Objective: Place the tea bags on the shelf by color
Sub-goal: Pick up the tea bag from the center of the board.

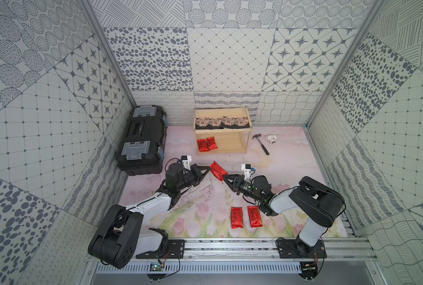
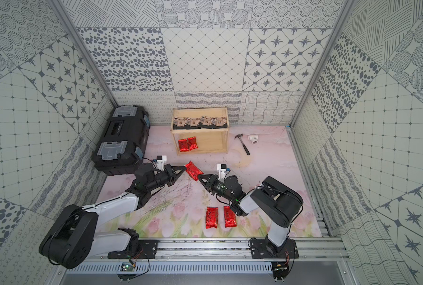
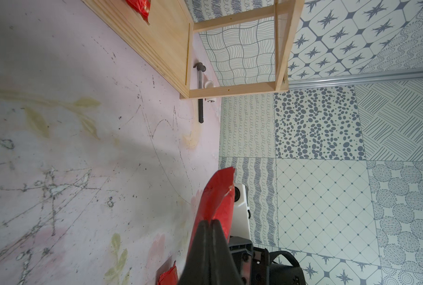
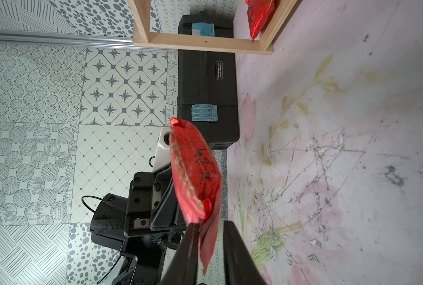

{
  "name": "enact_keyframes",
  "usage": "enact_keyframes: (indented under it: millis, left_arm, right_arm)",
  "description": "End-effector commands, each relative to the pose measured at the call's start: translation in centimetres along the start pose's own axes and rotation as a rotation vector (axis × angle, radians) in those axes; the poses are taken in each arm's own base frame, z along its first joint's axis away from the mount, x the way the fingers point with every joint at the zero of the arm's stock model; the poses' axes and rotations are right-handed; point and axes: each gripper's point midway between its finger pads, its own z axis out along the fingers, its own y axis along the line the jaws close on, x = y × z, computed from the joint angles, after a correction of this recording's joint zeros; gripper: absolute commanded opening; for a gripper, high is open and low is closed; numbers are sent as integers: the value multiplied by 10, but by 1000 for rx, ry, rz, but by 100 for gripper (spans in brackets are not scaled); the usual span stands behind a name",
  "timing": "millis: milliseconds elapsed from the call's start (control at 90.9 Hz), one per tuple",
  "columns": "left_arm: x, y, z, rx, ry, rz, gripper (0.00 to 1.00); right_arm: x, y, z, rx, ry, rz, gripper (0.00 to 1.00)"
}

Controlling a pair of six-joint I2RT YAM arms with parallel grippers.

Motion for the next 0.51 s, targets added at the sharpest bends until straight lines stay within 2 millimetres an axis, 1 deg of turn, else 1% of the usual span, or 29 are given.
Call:
enact_keyframes:
  millis: [0,66,187,341,352,374,396,440,495]
  left_arm:
    - [-2,-25,-2,85,11,40,0]
    - [-2,-25,-3,84,12,44,0]
    - [-1,-27,-4,84,14,52,0]
    - [1,-28,-3,75,35,62,0]
    - [1,-29,-3,76,37,67,1]
    - [2,-29,-3,70,44,69,9]
    - [2,-30,-4,62,50,73,19]
    - [3,-30,-6,42,58,82,35]
    - [4,-30,-11,16,61,102,57]
  right_arm:
    - [-2,20,3,-88,0,-15,14]
    - [-2,20,2,-92,-4,-16,10]
    - [-2,21,0,-96,-8,-21,0]
    - [-6,19,-2,-80,-26,-29,0]
    - [-7,18,-2,-77,-29,-29,0]
    - [-8,16,-2,-67,-35,-30,0]
    - [-11,14,-2,-54,-47,-28,0]
    - [-17,11,-2,-37,-73,-35,0]
    - [-29,6,-1,-1,-130,-40,0]
